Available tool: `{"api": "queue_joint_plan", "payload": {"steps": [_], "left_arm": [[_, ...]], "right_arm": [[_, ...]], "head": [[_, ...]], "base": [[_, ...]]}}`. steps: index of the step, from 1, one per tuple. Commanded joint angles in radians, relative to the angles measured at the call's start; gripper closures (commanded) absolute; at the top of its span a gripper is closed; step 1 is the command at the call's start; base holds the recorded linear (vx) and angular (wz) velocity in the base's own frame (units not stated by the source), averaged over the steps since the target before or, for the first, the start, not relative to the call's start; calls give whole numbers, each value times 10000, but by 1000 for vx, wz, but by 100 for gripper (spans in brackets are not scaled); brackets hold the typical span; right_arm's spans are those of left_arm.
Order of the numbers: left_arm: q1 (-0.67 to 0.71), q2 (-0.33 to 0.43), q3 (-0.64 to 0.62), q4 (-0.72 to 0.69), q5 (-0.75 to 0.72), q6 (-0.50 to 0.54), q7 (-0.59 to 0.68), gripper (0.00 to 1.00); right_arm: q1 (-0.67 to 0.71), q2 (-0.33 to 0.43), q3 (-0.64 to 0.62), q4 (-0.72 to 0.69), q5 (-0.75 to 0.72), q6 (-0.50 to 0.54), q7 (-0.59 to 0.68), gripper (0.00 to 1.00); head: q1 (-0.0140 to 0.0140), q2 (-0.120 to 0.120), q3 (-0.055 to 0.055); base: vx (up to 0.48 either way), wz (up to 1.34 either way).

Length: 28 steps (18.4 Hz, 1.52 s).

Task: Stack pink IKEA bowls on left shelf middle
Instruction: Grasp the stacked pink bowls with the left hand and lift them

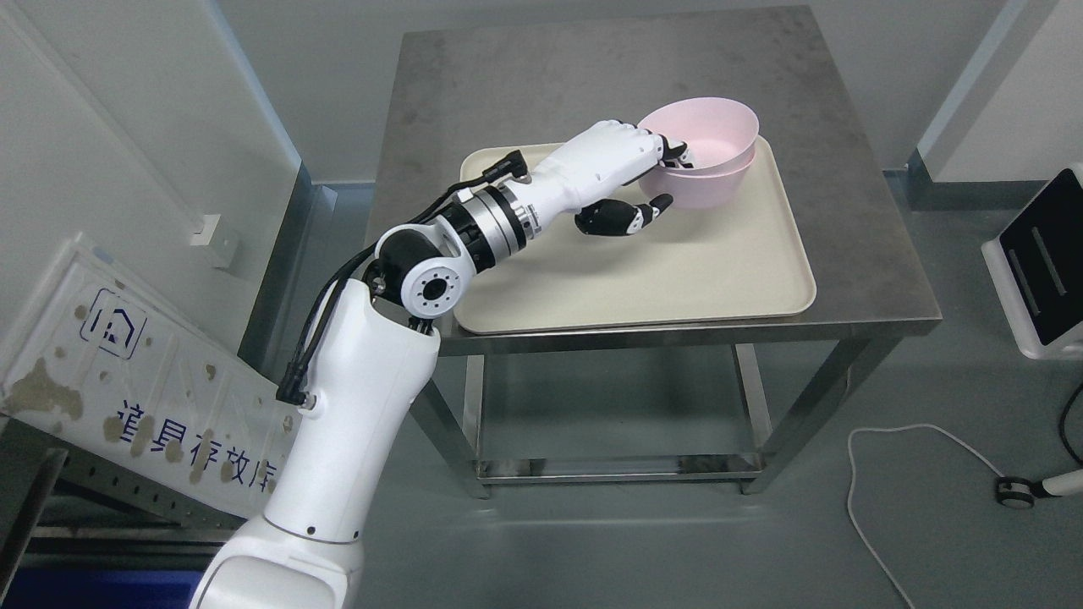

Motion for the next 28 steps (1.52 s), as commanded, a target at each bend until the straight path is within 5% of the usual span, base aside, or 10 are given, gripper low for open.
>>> {"api": "queue_joint_plan", "payload": {"steps": [1,28], "left_arm": [[305,173,2010,-990,376,-305,-42,98],[628,173,2332,-1282,391,-336,20,98]], "right_arm": [[0,-175,-107,0,77,3,7,0],[0,-175,-107,0,77,3,-8,0]], "head": [[0,0,0],[0,0,0]], "base": [[0,0],[0,0]]}}
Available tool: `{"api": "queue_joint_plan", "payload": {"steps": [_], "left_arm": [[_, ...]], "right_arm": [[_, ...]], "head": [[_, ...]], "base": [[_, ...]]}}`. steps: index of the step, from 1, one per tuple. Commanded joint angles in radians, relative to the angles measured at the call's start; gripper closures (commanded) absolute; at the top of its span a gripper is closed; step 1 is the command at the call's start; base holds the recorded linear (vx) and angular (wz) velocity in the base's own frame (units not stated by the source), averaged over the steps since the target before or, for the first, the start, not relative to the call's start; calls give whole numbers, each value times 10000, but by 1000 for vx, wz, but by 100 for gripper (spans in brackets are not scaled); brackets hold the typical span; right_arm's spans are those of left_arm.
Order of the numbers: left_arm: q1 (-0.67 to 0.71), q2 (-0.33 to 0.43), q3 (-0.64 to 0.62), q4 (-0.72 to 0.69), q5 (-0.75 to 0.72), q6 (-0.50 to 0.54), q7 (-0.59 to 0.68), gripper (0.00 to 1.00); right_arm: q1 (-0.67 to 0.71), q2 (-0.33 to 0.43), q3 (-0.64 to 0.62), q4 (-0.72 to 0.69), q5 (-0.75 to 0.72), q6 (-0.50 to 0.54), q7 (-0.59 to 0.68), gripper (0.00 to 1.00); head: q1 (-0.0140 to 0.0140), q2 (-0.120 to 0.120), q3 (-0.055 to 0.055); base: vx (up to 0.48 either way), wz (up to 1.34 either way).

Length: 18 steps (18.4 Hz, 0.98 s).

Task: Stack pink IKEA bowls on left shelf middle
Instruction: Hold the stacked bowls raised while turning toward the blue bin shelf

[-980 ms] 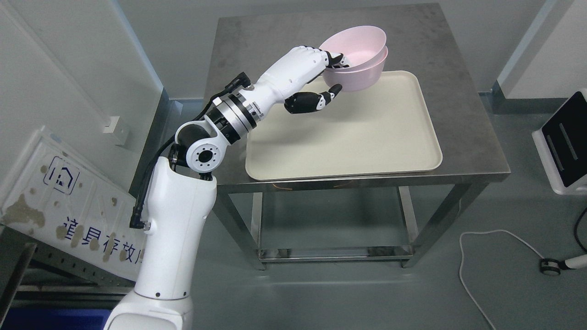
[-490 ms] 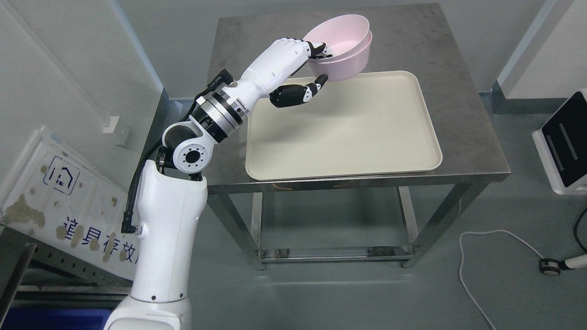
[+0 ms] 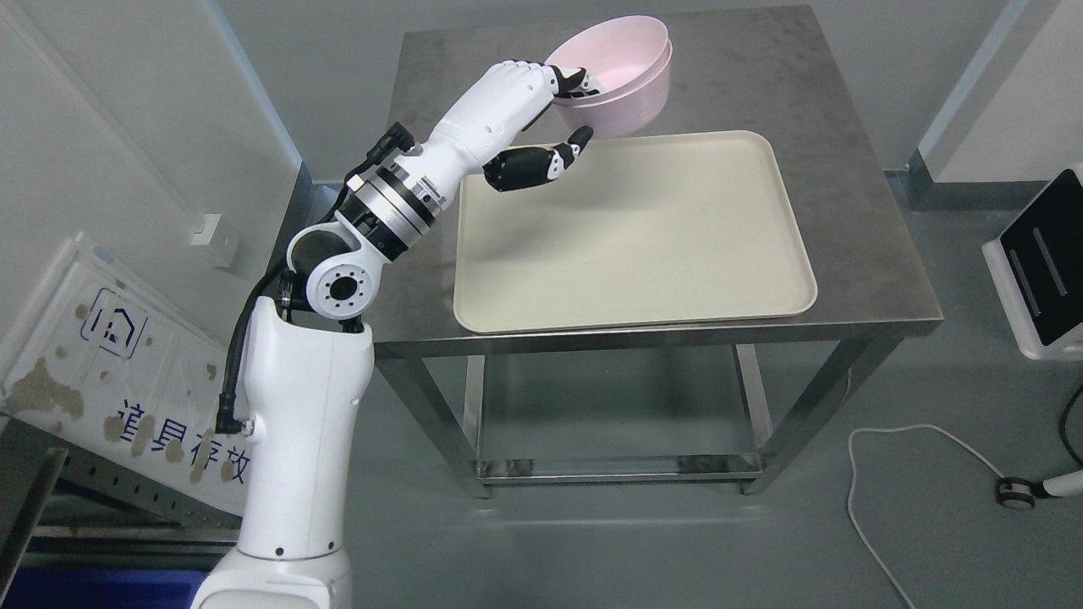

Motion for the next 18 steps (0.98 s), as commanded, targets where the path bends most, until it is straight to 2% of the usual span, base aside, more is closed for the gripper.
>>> {"api": "queue_joint_plan", "payload": {"steps": [1,18], "left_arm": [[62,175,131,-184,10,-39,-25,98],[308,175,177,-184,10,-208,-40,97]], "right_arm": [[0,-175,-107,0,77,2,-11,0],[0,-175,-107,0,77,2,4,0]], "head": [[0,0,0],[0,0,0]], "base": [[0,0],[-67,-217]]}}
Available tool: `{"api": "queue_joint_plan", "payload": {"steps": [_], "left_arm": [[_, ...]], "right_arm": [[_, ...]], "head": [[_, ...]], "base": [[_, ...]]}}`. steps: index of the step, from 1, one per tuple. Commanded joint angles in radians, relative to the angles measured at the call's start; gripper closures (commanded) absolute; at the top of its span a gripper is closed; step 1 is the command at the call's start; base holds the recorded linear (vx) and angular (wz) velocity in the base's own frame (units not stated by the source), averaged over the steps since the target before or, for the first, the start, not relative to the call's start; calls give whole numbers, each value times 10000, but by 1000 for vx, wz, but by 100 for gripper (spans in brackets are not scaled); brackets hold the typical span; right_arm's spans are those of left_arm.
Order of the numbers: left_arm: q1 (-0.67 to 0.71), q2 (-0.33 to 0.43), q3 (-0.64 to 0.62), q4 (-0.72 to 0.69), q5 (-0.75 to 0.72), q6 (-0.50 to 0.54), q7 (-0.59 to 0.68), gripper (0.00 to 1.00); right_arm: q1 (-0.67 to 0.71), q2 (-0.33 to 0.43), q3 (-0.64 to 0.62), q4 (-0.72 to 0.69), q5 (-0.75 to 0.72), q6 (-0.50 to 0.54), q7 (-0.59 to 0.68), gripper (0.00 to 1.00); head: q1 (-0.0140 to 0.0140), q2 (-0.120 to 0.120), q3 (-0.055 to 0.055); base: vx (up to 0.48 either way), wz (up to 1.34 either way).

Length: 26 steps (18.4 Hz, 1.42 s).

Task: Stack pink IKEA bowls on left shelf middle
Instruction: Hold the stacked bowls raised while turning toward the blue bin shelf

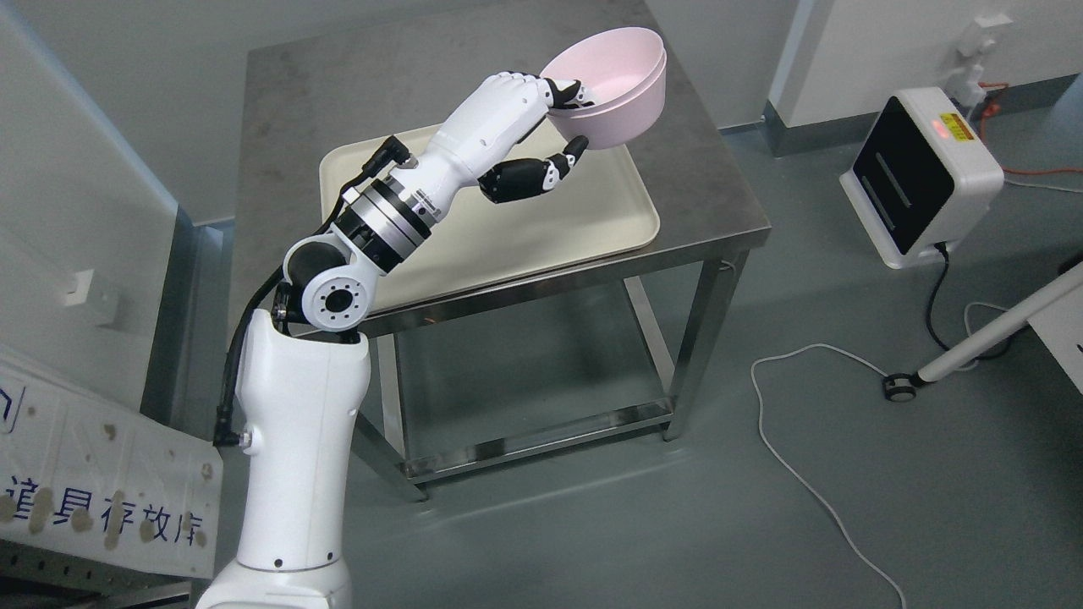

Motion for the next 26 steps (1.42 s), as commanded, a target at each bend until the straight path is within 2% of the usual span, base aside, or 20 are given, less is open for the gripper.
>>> {"api": "queue_joint_plan", "payload": {"steps": [1,14,26], "left_arm": [[22,175,35,-31,15,-4,-5,97],[22,175,-42,-31,138,-4,10,96],[6,175,-164,-31,307,58,25,97]], "right_arm": [[0,-175,-107,0,77,3,-12,0],[0,-175,-107,0,77,3,-12,0],[0,-175,-107,0,77,3,3,0]], "head": [[0,0,0],[0,0,0],[0,0,0]], "base": [[-66,-293],[-164,-22],[-214,318]]}}
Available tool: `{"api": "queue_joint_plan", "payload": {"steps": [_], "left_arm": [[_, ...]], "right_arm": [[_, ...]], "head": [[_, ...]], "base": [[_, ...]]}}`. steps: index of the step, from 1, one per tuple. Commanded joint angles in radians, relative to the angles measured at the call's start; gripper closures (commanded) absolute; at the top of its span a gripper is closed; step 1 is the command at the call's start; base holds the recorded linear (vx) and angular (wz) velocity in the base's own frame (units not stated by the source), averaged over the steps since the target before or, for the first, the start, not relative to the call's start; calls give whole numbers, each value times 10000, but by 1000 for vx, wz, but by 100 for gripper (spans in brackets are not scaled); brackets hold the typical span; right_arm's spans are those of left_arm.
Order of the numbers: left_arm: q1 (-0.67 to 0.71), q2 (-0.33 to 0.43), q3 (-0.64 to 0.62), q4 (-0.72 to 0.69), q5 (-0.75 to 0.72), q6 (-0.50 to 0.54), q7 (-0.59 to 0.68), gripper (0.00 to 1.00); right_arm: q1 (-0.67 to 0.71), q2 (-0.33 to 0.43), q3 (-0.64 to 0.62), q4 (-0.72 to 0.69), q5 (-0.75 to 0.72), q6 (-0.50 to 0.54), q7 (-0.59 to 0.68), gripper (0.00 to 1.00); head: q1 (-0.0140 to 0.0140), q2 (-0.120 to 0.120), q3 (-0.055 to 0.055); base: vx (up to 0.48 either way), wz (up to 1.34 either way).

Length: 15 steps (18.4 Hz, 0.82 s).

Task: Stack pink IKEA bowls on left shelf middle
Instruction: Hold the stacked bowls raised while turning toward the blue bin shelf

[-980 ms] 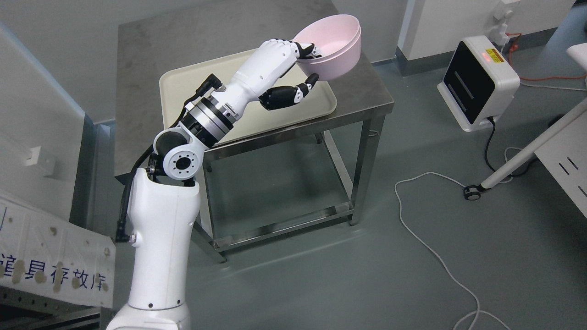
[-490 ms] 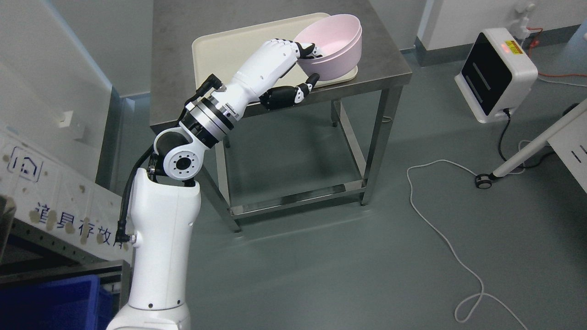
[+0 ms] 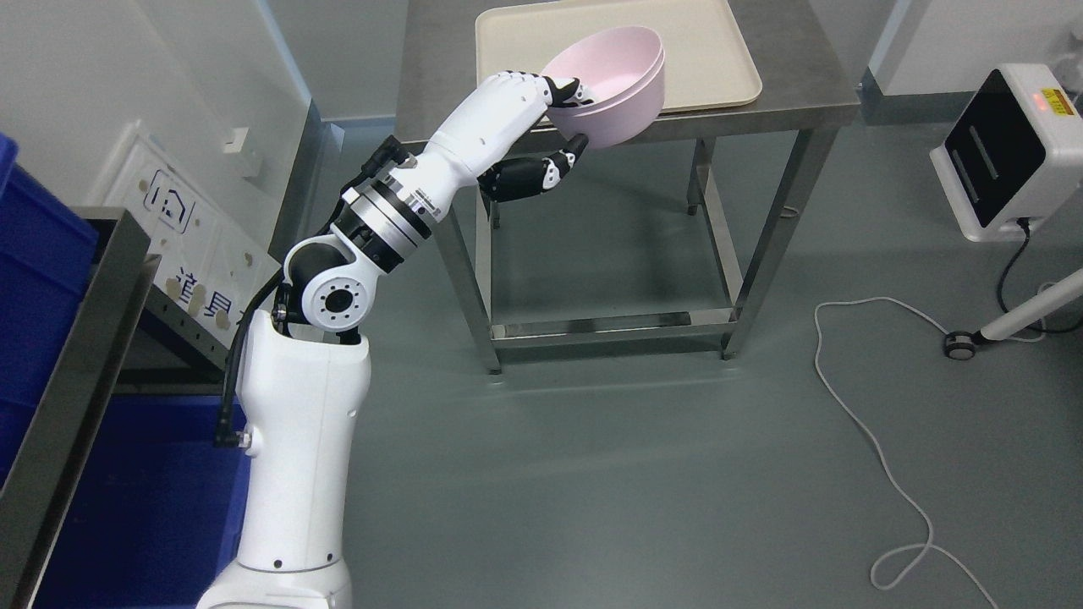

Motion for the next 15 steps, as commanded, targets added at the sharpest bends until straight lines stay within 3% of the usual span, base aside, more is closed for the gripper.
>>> {"api": "queue_joint_plan", "payload": {"steps": [1,15], "left_arm": [[-54,175,-136,-17,154,16,16,97],[-223,175,-136,-17,353,62,46,96]], "right_arm": [[0,-175,-107,0,77,3,35,0],[0,-175,-107,0,77,3,50,0]], "head": [[0,0,0],[0,-1,0]], "base": [[-205,203],[-235,207]]}}
